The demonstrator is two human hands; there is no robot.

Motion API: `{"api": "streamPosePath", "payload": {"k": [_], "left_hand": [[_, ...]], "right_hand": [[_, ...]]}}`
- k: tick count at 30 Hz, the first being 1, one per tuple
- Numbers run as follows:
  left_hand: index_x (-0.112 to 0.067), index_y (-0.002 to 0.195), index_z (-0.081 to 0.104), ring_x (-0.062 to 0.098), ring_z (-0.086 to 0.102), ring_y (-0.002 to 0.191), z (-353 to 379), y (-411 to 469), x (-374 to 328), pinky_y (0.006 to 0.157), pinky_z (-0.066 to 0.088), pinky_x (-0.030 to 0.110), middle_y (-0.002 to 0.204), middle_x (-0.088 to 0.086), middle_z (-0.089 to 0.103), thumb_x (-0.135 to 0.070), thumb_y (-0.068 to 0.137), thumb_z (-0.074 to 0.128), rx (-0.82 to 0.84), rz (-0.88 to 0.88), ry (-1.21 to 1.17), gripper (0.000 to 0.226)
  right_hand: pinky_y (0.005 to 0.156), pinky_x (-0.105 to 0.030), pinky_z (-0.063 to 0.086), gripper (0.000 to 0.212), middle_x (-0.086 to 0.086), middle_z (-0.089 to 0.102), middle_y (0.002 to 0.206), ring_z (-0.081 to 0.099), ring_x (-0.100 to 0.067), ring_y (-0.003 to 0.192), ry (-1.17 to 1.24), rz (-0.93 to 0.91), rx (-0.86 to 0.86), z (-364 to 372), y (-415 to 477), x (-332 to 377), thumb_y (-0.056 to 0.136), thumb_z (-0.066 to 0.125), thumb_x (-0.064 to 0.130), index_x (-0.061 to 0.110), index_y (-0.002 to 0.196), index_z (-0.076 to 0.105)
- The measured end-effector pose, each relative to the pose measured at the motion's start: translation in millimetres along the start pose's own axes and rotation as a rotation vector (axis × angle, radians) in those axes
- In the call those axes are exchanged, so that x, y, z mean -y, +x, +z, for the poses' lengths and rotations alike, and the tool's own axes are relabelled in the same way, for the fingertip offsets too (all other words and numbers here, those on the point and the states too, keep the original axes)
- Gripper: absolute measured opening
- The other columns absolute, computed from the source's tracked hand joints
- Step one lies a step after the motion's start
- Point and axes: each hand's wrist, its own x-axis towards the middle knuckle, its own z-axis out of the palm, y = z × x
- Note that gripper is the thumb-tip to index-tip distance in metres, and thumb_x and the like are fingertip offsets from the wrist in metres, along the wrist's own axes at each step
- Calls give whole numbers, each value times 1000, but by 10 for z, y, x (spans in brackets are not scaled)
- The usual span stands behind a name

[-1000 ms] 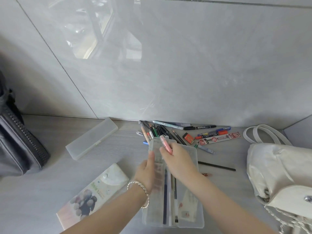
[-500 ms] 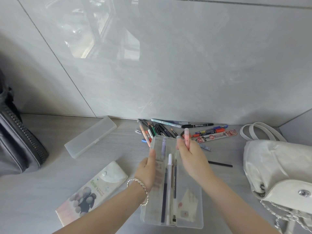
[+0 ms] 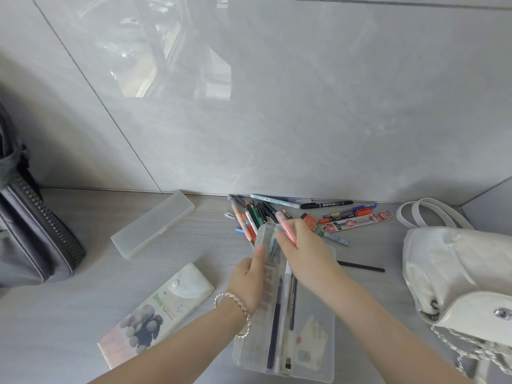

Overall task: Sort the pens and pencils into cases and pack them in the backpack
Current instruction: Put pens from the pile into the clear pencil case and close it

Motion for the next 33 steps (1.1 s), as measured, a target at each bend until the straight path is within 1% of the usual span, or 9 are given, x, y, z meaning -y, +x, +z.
{"api": "streamPosePath", "payload": {"k": [2, 5, 8, 11, 13, 18, 23, 28, 33], "left_hand": [[-5, 92, 55, 24, 55, 77, -14, 5, -17, 63, 43, 26, 83, 11, 56, -56, 93, 28, 3, -4, -4, 57], [-4, 91, 56, 23, 54, 77, -23, 30, -14, 67, 45, 30, 82, 11, 55, -57, 92, 27, 25, 1, 7, 60], [-8, 87, 52, 22, 50, 76, -51, 28, -23, 63, 41, 28, 83, 11, 51, -56, 93, 26, 61, 0, 8, 55], [-12, 87, 52, 16, 50, 70, -75, 31, -12, 61, 40, 22, 82, 5, 52, -56, 93, 23, 91, 13, 38, 53], [-19, 84, 45, 6, 43, 64, -85, 16, -16, 55, 33, 13, 80, -3, 48, -55, 94, 22, 86, 37, 76, 44], [-24, 81, 46, 8, 45, 70, -59, 5, -3, 59, 31, 12, 87, -1, 51, -53, 94, 24, 118, 76, 98, 39], [-14, 89, 54, 8, 48, 71, -40, 24, -12, 60, 34, 12, 85, -1, 56, -54, 94, 26, 91, 59, 92, 49], [-12, 93, 61, 16, 51, 84, -31, 84, 6, 62, 34, 10, 89, 1, 59, -50, 96, 27, 100, 48, 101, 51], [-17, 86, 55, 16, 49, 80, -45, 181, 36, 63, 33, 12, 86, 0, 56, -53, 95, 26, 159, -4, 128, 47]], "right_hand": [[54, -15, 39, 13, 0, 61, 87, 51, -10, 62, 39, -45, -10, -69, -28, 0, 96, 42, 30, 22, 107, 43], [77, -20, 42, 19, 7, 61, 108, 58, -4, 93, 162, -53, -37, -148, -27, -32, 94, 46, 34, 21, 108, 46], [62, -20, 40, 21, 10, 58, 92, 50, 1, 62, 138, -31, 25, -208, -35, -60, 95, 36, 43, 22, 96, 41], [48, -26, 36, 18, 9, 64, 110, 33, -5, 37, -5, -95, 138, -266, -23, -110, 98, 32, 33, 24, 83, 36], [59, -34, 46, 13, 13, 69, 97, 45, -11, 48, -56, -148, 186, -301, 23, -128, 96, 41, 33, 28, 84, 43], [65, -22, 39, 7, 15, 61, 73, 47, -3, 62, 7, -167, 263, -214, 147, -122, 91, 54, 27, 30, 86, 57], [59, -11, 34, 15, 10, 52, 67, 48, 5, 59, -46, -218, 3, 9, 157, -190, 82, 67, 24, 27, 89, 54], [79, -10, 28, 12, 5, 57, 93, 41, -4, 91, -184, -430, -235, 212, 151, -387, 73, 75, 15, 15, 85, 72], [82, -15, 33, 8, 3, 61, 91, 40, -3, 92, -88, -413, -301, 102, 393, -484, 75, 73, 18, 14, 81, 75]]}}
